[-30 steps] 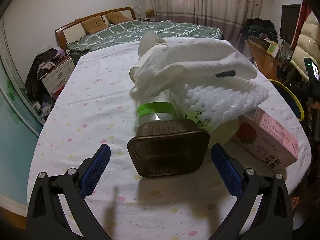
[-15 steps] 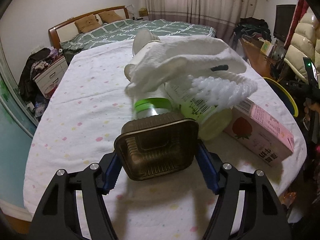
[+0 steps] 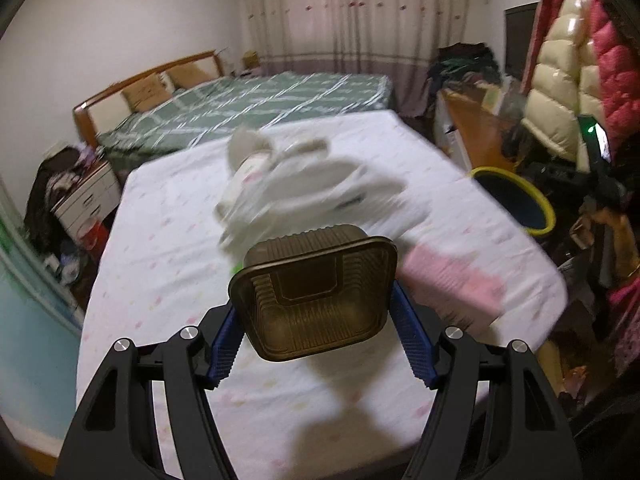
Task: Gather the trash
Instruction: 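Carry the brown container over the bin and open the left gripper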
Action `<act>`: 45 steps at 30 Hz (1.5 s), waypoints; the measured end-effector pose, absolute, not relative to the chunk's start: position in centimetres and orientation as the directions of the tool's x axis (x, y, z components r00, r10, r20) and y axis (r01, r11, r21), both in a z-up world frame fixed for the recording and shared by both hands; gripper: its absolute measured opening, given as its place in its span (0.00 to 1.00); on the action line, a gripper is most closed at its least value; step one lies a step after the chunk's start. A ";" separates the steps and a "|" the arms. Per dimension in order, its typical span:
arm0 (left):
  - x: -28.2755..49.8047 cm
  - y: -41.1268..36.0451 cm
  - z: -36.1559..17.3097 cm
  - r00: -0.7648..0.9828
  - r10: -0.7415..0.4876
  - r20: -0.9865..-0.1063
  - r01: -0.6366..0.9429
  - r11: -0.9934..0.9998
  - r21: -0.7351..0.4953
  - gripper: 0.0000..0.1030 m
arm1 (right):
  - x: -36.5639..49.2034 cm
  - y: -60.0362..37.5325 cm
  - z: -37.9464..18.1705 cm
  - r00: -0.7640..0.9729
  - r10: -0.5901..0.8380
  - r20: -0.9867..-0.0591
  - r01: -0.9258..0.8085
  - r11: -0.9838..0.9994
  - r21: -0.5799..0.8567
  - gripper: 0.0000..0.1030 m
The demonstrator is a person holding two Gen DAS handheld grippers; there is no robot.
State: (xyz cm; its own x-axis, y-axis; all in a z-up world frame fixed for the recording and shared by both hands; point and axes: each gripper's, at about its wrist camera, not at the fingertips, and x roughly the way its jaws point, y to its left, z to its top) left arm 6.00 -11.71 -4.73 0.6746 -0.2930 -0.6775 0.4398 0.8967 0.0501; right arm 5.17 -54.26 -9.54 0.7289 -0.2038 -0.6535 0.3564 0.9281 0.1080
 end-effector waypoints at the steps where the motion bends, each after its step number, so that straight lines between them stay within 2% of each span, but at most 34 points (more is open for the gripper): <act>1: 6.2 -12.8 -4.1 0.671 -0.318 -0.670 0.462 0.886 0.042 0.66 | 4.7 -54.4 -9.3 0.733 -0.211 -0.647 0.363 0.926 0.108 0.26; 9: 9.3 -22.9 -2.3 0.563 -0.475 -0.676 0.636 0.772 -0.013 0.66 | 0.1 -55.8 -8.0 0.735 -0.289 -0.613 0.417 0.906 0.073 0.26; 19: 12.0 -38.1 -3.0 0.418 -0.569 -0.708 0.779 0.626 -0.043 0.66 | -5.6 -58.4 -8.6 0.705 -0.370 -0.605 0.508 0.859 0.067 0.26; 23: 13.4 -43.9 -4.4 0.349 -0.572 -0.742 0.808 0.585 -0.071 0.66 | -6.8 -59.2 -9.2 0.701 -0.375 -0.606 0.524 0.847 0.083 0.27; 25: 14.1 -46.6 -5.4 0.312 -0.563 -0.765 0.818 0.569 -0.086 0.66 | -7.2 -59.7 -9.7 0.700 -0.370 -0.611 0.527 0.845 0.092 0.31; 30: 16.4 -52.0 -8.3 0.281 -0.519 -0.807 0.818 0.570 -0.081 0.67 | -7.2 -59.8 -10.7 0.697 -0.351 -0.626 0.521 0.847 0.105 0.32; 33: 17.1 -54.1 -9.8 0.285 -0.489 -0.824 0.815 0.576 -0.060 0.68 | -6.9 -59.5 -10.9 0.697 -0.343 -0.629 0.512 0.853 0.103 0.34; 36: 17.9 -56.1 -11.2 0.279 -0.467 -0.839 0.812 0.581 -0.053 0.80 | -6.8 -59.2 -11.0 0.700 -0.339 -0.629 0.509 0.854 0.107 0.37; 38: 18.1 -56.6 -11.3 0.297 -0.460 -0.837 0.807 0.590 -0.038 0.80 | -7.0 -59.1 -10.9 0.702 -0.337 -0.628 0.508 0.854 0.110 0.37; 43: 17.6 -52.9 -7.1 0.310 -0.513 -0.800 0.790 0.607 -0.084 0.82 | -7.3 -58.2 -10.7 0.705 -0.331 -0.627 0.502 0.858 0.111 0.38; 45: 16.6 -49.8 -4.2 0.346 -0.547 -0.762 0.780 0.619 -0.090 0.86 | -7.3 -57.8 -10.8 0.706 -0.322 -0.630 0.495 0.861 0.116 0.38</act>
State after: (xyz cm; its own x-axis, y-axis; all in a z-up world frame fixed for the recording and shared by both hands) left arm 16.57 -49.75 -4.16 0.3457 -0.5469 -0.7624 0.7803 0.6189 -0.0901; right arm -7.28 -57.83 -10.80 0.7064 -0.3217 -0.6305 0.4953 0.8610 0.1157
